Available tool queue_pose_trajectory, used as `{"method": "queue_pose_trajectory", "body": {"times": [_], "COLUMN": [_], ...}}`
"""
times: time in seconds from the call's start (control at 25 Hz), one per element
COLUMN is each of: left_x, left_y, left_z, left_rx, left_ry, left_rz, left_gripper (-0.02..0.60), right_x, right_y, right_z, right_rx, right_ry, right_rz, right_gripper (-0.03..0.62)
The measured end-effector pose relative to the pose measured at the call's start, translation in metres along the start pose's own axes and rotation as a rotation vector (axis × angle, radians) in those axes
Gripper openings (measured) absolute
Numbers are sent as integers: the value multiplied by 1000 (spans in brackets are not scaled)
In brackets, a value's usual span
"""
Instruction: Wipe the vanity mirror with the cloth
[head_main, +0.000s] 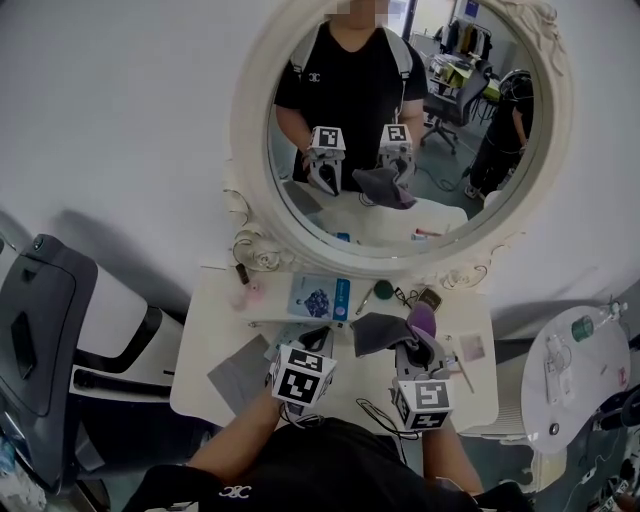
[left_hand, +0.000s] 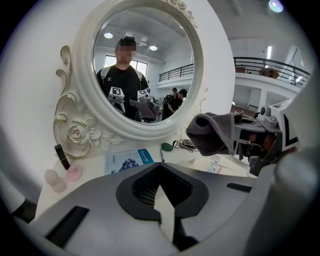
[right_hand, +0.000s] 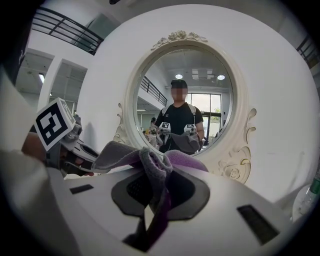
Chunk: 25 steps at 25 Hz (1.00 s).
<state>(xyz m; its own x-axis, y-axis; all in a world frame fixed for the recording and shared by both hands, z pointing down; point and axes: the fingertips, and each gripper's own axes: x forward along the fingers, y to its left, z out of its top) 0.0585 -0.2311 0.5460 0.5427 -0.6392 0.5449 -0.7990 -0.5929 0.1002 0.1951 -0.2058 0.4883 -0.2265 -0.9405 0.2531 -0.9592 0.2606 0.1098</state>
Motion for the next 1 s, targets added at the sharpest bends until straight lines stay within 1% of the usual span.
{"method": "queue_pose_trajectory", "body": {"times": [0.52,1.0], "left_x": [3,1], "left_y": [-1,-3], "left_z": [5,1], "left_rx": [22,16], "left_ry": [0,0], "left_rz": [-2,-5], "left_gripper": [-3,-3], "right_x": [3,-1], "right_y": [-9,-6], "right_z": [6,3], "right_rx": [41,34], "right_ry": [-14,-9], "right_rz": [-12,-11], "right_gripper": [46,46]}}
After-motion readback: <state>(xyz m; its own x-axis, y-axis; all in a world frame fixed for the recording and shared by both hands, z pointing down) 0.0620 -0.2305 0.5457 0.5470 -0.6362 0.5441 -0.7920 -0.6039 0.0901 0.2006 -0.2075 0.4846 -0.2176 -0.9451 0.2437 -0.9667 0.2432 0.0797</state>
